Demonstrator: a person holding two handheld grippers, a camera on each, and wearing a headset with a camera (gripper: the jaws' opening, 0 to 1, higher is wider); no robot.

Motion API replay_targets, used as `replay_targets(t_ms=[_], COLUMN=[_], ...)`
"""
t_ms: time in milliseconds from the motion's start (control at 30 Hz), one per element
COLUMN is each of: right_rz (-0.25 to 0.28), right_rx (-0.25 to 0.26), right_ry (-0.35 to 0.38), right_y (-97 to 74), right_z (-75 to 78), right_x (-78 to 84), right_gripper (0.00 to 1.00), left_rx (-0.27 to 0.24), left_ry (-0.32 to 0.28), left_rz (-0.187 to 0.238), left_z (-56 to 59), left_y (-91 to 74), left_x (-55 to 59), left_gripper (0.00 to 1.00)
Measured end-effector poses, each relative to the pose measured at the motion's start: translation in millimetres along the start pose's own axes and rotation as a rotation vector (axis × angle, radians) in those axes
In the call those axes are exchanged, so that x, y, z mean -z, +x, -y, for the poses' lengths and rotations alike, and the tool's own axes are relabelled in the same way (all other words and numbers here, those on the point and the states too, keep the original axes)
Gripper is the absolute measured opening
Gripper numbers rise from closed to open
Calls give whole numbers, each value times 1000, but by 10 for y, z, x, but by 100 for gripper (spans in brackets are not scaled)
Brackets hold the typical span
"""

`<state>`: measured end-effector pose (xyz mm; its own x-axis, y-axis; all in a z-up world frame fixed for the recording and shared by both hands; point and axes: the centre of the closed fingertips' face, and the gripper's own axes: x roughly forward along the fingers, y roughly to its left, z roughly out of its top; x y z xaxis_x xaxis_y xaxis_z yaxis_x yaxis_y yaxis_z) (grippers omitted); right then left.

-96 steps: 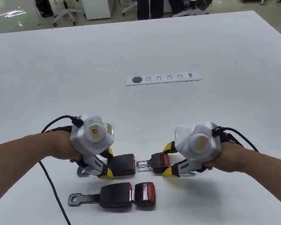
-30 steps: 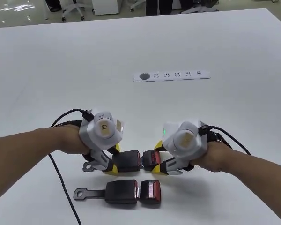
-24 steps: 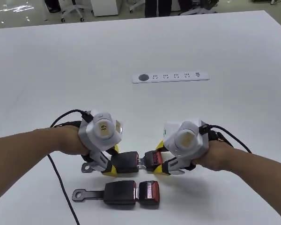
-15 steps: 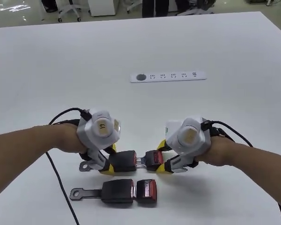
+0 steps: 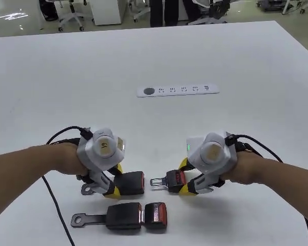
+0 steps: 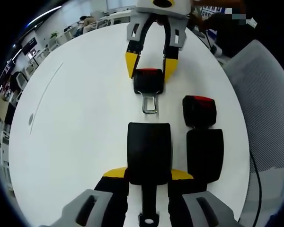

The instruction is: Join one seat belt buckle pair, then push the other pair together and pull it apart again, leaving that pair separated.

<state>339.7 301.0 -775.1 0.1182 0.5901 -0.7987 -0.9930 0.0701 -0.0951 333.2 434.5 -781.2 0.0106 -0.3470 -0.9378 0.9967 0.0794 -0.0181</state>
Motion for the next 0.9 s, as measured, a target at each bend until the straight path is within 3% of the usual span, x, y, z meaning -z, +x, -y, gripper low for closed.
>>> replay_targets(t_ms=[467,900], right_rz=[-31,-61], right_rx=[14,18], right_ry=[14,-13], right_y=[-132,-158], right_z=[13,30], right_x=[197,252], right_gripper=[30,31], left_rx=[-2,-28], left_ry=[-4,16], left_rz=[7,15], left_z=[6,-42], left_y=[-5,-7], left_x=[0,25], left_gripper=[33,37])
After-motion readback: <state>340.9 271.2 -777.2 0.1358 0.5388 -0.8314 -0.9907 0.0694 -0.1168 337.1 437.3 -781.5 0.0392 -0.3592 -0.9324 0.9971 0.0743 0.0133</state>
